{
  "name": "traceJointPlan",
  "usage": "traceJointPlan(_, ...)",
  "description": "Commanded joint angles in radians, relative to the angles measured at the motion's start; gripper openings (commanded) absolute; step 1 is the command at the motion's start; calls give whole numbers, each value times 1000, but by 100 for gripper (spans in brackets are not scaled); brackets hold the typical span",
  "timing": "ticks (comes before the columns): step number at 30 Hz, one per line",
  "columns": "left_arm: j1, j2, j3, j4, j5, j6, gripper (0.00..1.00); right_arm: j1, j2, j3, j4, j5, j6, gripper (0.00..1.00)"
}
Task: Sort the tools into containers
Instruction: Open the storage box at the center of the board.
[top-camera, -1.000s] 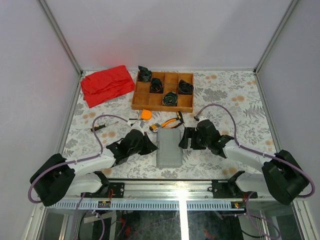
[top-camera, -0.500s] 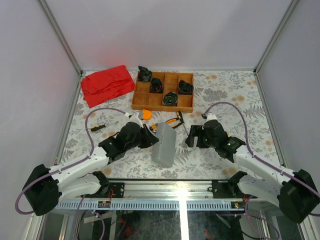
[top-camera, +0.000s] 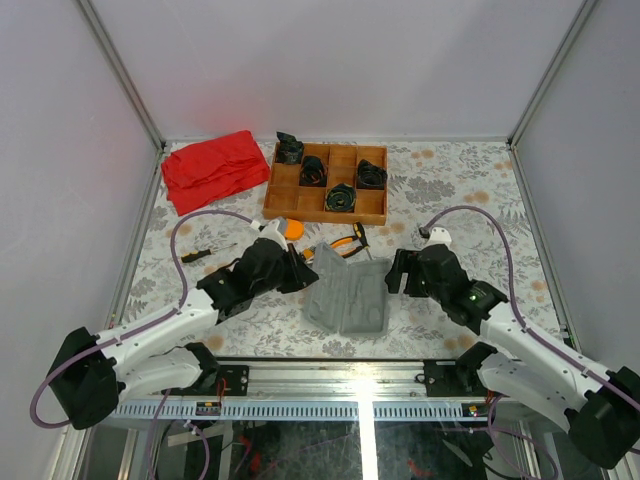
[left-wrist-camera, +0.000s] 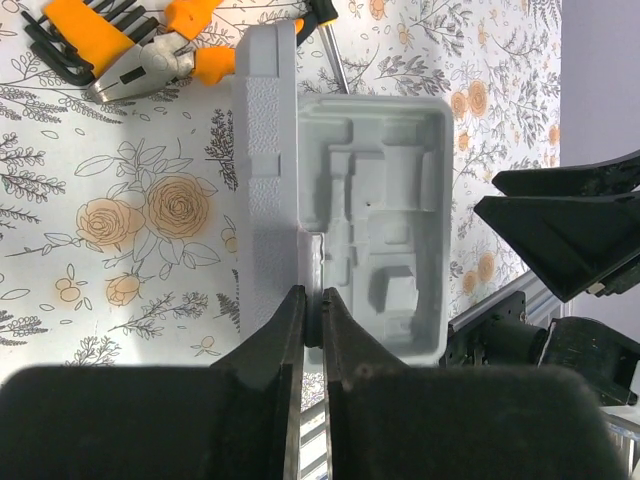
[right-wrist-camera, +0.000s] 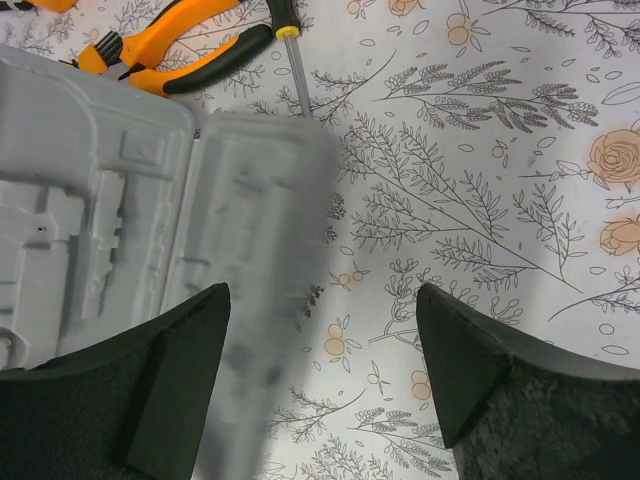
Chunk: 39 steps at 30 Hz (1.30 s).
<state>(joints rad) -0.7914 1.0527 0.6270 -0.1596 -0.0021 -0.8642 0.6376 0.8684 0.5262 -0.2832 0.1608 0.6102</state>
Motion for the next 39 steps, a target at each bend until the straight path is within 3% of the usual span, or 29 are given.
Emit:
traceJointPlan(1,1,-20,39,2,-4,-6,0,-1,-43,16,-10,53,7,81)
traceJointPlan(9,1,-48,28,-79,-60,17,0,-1,-80,-15,-30,89,31,74)
traceJointPlan(17,1,-80,-25,-141,-88,19,9,-1,-127,-55,60,-55,33,73)
traceJointPlan(24,1,-151,-66,-181,-132,8,26,-1,-120,-30,102,-194,5,73)
traceJointPlan(30,1,-176,-34,-286,-252,-10,38,4,-88,-34,141,-228,108,72)
traceJointPlan(39,2,-186,37,-394,-366,2,55,204,83,-20,283,-128,198,68)
